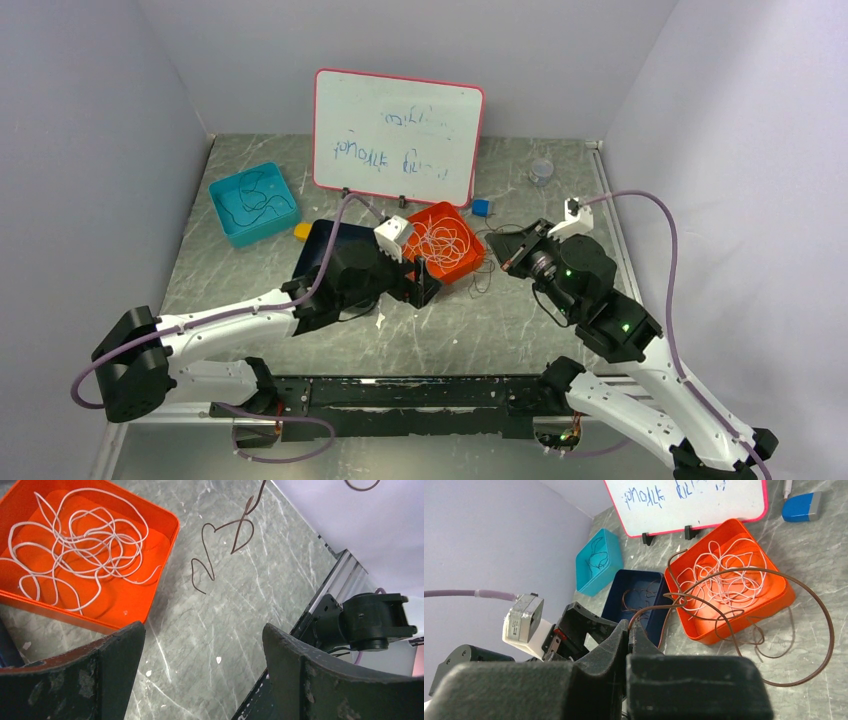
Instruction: Untangle the cables
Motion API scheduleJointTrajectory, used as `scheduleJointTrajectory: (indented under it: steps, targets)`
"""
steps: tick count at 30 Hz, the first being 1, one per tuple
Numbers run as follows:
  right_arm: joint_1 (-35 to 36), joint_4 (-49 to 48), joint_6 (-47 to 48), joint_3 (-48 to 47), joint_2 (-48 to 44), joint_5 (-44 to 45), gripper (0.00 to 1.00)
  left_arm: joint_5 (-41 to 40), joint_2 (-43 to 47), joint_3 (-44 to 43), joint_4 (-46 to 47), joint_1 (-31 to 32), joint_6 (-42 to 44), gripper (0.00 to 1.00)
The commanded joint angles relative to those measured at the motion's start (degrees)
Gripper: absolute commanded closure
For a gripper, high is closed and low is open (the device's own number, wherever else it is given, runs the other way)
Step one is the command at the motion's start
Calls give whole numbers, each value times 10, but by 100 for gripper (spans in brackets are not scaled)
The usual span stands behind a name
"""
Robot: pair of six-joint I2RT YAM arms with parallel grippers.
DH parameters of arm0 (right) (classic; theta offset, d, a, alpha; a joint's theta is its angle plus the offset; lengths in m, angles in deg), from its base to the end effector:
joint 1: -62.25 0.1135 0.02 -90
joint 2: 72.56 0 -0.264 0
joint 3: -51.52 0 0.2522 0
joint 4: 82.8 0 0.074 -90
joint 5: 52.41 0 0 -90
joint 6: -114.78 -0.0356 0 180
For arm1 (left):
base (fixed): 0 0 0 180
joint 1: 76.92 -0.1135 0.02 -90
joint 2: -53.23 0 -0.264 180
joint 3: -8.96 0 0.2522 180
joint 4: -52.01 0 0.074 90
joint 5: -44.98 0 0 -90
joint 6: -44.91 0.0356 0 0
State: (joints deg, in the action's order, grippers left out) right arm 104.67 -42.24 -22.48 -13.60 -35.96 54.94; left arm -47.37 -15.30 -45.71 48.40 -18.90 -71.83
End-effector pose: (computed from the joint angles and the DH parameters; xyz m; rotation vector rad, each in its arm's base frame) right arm 0.1070 0.0834 0.3688 0.3046 1.8283 0.8506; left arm 0.1457 -0.2306 0.2659 0.5089 1.9292 -0.9563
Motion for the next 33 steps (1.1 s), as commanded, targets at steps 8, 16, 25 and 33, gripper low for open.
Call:
scheduleJointTrajectory:
  steps: [8, 16, 25, 33]
  targets:
    - [-3, -27, 58, -28, 5, -15, 100, -6, -5, -95, -48, 4, 6, 9]
    - [-3, -22, 128, -54, 24, -18, 100, -6, 4, -193, -222, 4, 6, 9]
    - [-3, -33, 135, -48, 31, -17, 100, -6, -62, -278, -305, 9, 6, 9]
    - [-3, -35, 132, -45, 31, -12, 100, -6, -50, -302, -288, 10, 6, 9]
